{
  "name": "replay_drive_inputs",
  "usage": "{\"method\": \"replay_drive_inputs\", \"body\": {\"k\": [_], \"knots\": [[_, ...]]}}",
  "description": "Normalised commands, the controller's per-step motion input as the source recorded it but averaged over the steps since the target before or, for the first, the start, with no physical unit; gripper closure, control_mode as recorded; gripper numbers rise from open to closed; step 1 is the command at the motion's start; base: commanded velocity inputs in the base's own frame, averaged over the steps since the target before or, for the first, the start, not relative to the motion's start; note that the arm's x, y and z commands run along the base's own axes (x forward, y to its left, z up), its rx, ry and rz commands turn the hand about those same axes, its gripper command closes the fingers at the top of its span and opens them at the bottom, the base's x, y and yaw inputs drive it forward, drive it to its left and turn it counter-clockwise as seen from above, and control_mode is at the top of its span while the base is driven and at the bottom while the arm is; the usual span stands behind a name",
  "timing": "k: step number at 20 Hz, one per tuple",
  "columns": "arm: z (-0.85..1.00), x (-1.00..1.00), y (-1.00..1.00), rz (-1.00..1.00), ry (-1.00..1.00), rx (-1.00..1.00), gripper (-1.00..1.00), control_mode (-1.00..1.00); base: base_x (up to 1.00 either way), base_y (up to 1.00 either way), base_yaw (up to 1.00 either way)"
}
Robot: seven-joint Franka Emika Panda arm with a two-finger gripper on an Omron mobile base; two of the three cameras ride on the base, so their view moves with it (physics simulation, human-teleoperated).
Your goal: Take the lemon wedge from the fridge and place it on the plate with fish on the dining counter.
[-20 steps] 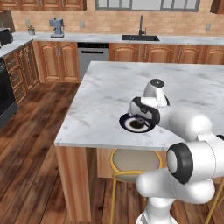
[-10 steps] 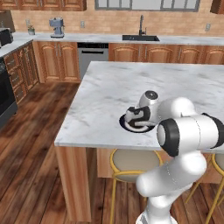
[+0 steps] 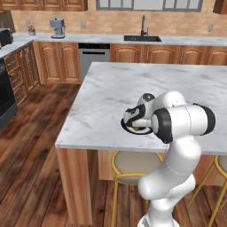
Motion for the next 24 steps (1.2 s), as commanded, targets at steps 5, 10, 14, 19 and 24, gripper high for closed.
{"method": "replay_drive_inputs", "body": {"k": [5,10,14,19,24], "knots": [[0.29,0.0,0.0,-0.03,-0.09,-0.01,-1.0,-1.0,0.0,0.0,0.0],[0.98,-0.75,0.3,-0.07,-0.06,0.04,-1.0,-1.0,0.0,0.0,0.0],[0.33,-1.0,0.53,-0.03,-0.03,0.0,-1.0,-1.0,0.0,0.0,0.0],[0.01,-1.0,0.47,-0.03,-0.25,-0.01,-1.0,-1.0,0.0,0.0,0.0],[0.28,-1.0,0.24,-0.08,-0.69,-0.17,-1.0,-1.0,0.0,0.0,0.0]]}}
